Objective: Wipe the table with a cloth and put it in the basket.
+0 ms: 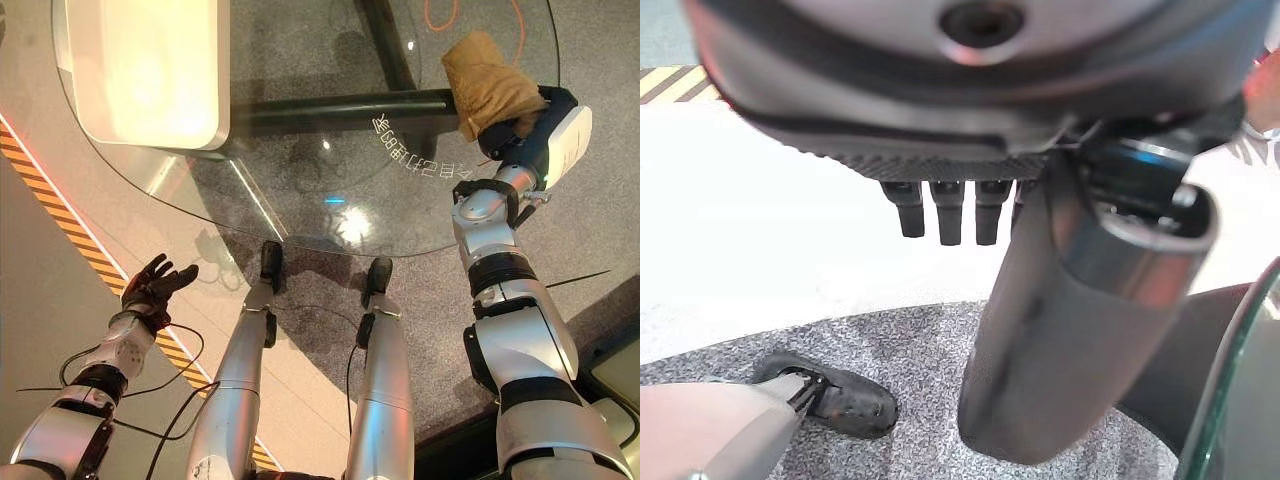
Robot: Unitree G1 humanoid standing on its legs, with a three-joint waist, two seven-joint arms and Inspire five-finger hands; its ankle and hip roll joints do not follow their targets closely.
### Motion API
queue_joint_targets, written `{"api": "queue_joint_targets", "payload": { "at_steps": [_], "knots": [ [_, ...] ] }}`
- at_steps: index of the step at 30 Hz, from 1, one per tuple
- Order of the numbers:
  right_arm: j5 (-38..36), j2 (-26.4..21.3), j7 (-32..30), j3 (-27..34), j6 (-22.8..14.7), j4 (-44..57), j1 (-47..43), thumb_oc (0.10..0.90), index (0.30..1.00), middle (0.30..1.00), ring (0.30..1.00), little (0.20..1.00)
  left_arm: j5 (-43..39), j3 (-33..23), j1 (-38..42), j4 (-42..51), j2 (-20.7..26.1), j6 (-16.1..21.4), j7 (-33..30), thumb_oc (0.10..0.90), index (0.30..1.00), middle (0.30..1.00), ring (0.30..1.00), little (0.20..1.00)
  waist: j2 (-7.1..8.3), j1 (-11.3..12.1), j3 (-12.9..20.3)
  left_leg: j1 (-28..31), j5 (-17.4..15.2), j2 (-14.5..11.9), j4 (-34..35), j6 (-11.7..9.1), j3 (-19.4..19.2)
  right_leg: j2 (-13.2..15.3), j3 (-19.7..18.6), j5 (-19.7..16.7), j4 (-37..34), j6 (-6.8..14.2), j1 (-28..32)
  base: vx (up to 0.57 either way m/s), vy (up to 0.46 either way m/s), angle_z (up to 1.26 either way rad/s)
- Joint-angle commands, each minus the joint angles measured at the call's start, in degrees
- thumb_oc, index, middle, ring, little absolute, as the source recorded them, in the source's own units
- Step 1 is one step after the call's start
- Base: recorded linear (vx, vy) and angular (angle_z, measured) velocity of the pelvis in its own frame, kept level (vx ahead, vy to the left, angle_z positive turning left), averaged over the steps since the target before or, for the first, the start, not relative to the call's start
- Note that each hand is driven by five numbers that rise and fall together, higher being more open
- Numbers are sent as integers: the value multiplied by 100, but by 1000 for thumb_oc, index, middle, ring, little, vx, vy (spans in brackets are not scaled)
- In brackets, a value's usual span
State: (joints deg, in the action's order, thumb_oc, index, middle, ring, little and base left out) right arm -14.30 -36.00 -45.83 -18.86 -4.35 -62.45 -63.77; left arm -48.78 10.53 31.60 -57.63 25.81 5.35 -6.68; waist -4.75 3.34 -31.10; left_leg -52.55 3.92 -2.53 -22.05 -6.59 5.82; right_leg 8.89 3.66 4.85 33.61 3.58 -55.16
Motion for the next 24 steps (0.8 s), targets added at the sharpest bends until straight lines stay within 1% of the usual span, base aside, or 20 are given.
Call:
{"api": "queue_joint_targets", "payload": {
  "at_steps": [1, 8, 10, 12, 15, 16, 17, 18, 19, 24],
  "knots": [
    [-250, -887, -608, 291, -22, -425, 179, 100, 300, 300, 300, 200, -226, -310, -77, -482, 304, 50, -12, 800, 900, 900, 900, 900, -126, -91, 131, 116, -438, 409, -179, 641, -497, -569, 229, -250, -493, -163, 111, 0, 0, 0],
    [-176, -757, -344, 184, -385, -265, 108, 100, 300, 300, 300, 200, -199, -311, -31, -573, 302, 89, 24, 800, 900, 900, 900, 900, -99, -93, 131, 133, -438, 413, -168, 623, -486, -571, 234, -256, -531, -158, 142, 0, 0, 0],
    [-37, -712, -246, 118, -431, -129, 61, 100, 300, 300, 300, 200, -181, -309, -14, -566, 302, 79, 15, 800, 900, 900, 900, 900, -94, -91, 131, 133, -436, 412, -161, 618, -483, -569, 234, -253, -531, -155, 140, 0, 0, 0],
    [304, -603, 64, -96, -481, 257, 7, 100, 300, 300, 300, 200, -165, -298, -25, -518, 273, 87, -23, 800, 900, 900, 900, 900, -86, -88, 131, 137, -428, 420, -144, 616, -486, -566, 234, -256, -539, -155, 134, 0, 0, 0],
    [649, -497, 204, -317, -352, 563, -70, 100, 300, 300, 300, 200, -152, -301, -24, -479, 250, 92, -58, 800, 900, 900, 900, 900, -78, -80, 131, 160, -422, 427, -118, 608, -490, -571, 238, -251, -556, -157, 146, -8, -3, -3],
    [664, -486, 202, -369, -334, 606, -81, 100, 300, 300, 300, 200, -148, -301, -22, -479, 244, 96, -55, 800, 900, 900, 900, 900, -78, -77, 131, 164, -419, 432, -113, 608, -489, -571, 240, -252, -565, -159, 151, -17, -1, -5],
    [787, -424, 295, -595, -221, 840, -150, 100, 300, 300, 300, 200, -118, -293, -13, -457, 213, 103, -62, 800, 900, 900, 900, 900, -87, -64, 131, 190, -404, 456, -86, 605, -485, -570, 253, -250, -595, -170, 176, -13, 2, -3],
    [831, -414, 324, -639, -222, 872, -167, 100, 300, 300, 300, 200, -115, -292, -10, -454, 208, 102, -65, 800, 900, 900, 900, 900, -89, -62, 131, 196, -401, 461, -80, 604, -485, -570, 255, -248, -601, -172, 183, 0, 0, 0],
    [955, -367, 425, -827, -164, 1048, -235, 100, 300, 300, 300, 200, -117, -267, -12, -453, 178, 147, -67, 800, 900, 900, 900, 900, -95, -49, 131, 191, -392, 468, -73, 602, -488, -561, 269, -240, -604, -182, 178, 0, 0, 0],
    [1361, -224, 683, -1216, 77, 1481, -302, 100, 300, 300, 300, 200, -102, -257, -51, -393, 124, 172, -79, 800, 900, 900, 900, 900, -120, -13, 131, 190, -375, 483, -68, 594, -506, -543, 301, -207, -601, -201, 189, 0, 0, 0]
  ]
}}
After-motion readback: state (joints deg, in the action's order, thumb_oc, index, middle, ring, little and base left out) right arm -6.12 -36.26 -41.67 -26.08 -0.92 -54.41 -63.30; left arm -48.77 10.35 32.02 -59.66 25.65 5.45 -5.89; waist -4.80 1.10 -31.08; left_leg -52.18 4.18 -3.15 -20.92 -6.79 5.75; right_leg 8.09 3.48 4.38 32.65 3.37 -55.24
